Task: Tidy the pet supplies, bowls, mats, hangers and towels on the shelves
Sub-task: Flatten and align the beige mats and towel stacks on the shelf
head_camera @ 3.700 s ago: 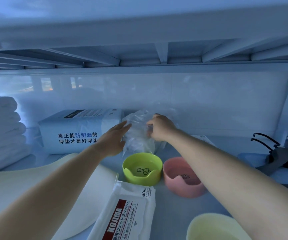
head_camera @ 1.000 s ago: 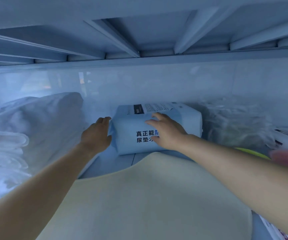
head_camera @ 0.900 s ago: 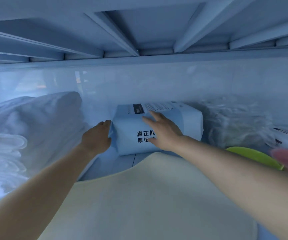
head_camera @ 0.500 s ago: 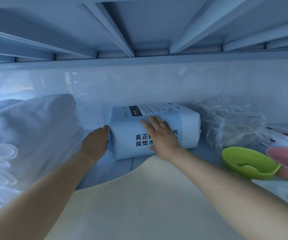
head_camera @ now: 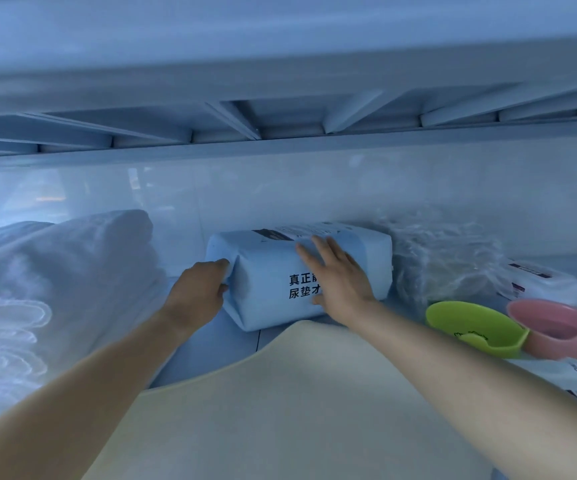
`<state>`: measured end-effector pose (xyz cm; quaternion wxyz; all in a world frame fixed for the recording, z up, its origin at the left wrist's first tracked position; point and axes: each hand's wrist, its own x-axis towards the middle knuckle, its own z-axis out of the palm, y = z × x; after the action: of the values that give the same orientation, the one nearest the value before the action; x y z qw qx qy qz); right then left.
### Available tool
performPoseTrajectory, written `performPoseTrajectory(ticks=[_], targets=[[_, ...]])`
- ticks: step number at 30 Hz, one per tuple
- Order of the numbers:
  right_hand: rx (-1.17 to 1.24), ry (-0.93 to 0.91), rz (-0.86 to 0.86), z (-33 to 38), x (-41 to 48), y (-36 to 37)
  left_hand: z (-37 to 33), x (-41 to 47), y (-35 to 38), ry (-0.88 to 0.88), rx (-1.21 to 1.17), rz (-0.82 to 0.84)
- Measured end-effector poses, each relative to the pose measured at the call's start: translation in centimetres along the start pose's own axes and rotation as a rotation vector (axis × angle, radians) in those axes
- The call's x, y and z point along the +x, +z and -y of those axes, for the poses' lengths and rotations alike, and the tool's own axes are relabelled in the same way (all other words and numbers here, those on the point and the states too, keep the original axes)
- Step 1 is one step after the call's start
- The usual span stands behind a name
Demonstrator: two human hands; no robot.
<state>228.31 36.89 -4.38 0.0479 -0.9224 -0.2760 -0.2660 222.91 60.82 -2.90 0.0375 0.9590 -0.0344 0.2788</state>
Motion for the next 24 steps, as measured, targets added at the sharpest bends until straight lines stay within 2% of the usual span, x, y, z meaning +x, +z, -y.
performPoseTrajectory(ticks=[2,5,10,16,24], targets=[[-0.065,-0.092,-0.039,-0.2,-0.5,-0.6,-1.1,0.0,-0.8,0.038,0.025,-0.043],[-0.022,-0.225,-0.074,0.6,-1.5,-1.1,-2.7,-0.2,-1.6,0.132,-0.015,-0.120],[0.098,-0.151,-0.093,2.2,-2.4,-1.2,-4.2,-0.1,-2.8,0.164,-0.066,-0.176],[0.082,-0.099,-0.159,3.4,-2.4,-0.1,-4.0,-1.0,-3.4,0.156,-0.103,-0.199],[0.283,-0.145,-0.302,4.7,-2.0,-0.9,-2.8,-2.3,-6.5,0.223,-0.065,-0.345]])
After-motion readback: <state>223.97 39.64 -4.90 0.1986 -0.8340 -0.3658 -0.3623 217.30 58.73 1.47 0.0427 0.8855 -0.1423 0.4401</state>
